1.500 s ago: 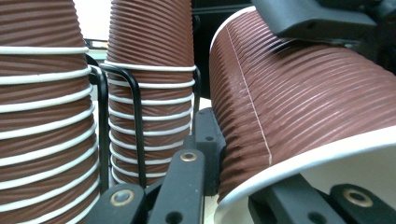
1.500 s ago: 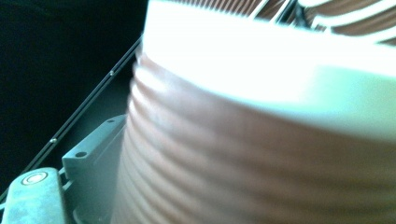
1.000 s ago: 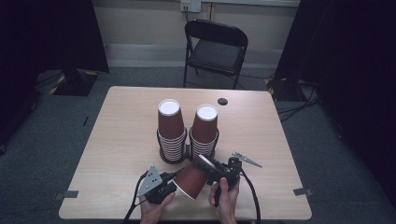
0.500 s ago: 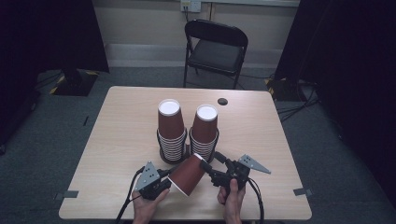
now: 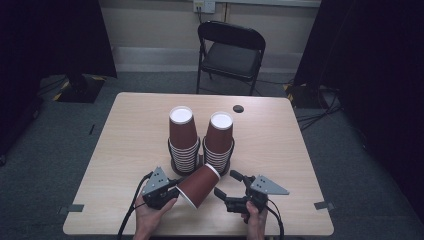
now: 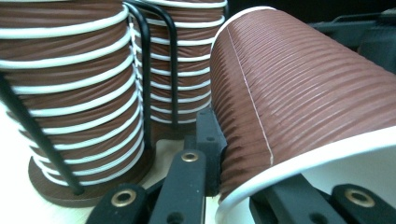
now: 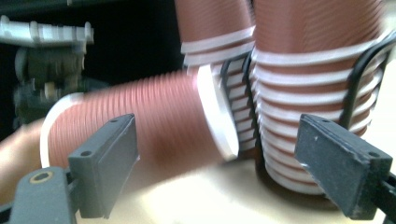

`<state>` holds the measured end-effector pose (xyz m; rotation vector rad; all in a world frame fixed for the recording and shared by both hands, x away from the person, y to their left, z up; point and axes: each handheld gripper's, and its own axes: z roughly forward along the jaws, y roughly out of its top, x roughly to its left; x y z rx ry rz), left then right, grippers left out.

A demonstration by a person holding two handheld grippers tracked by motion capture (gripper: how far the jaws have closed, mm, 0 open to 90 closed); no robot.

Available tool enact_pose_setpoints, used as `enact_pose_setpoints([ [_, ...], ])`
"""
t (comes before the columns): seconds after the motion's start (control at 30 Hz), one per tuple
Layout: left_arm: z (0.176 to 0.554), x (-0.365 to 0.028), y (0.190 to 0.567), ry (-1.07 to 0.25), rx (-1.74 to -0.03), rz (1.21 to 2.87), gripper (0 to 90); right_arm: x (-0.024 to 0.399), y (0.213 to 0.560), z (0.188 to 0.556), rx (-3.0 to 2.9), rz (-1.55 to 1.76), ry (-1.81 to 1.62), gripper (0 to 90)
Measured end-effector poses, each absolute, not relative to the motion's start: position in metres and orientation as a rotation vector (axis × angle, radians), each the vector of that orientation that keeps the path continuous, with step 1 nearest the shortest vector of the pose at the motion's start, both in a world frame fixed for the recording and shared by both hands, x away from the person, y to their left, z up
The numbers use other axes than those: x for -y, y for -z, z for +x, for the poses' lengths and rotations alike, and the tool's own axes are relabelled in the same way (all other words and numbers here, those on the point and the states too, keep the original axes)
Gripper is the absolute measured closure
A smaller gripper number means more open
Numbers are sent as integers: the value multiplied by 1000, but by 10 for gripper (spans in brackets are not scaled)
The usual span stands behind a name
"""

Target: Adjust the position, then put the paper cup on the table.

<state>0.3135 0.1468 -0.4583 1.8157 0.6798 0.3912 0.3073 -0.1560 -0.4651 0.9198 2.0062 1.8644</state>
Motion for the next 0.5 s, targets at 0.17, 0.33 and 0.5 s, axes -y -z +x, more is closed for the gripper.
enact_pose_setpoints([
  [0.17,317,-147,453,-374,-682,1864,862,153,469,304,-2059,865,-1792,140],
  [0.33,323,-148,447,-324,-708,1903,862,147,472,298,-2112,781,-1613,228],
  [0.5,326,-148,444,-286,-713,1958,862,139,475,296,-2165,719,-1465,230],
])
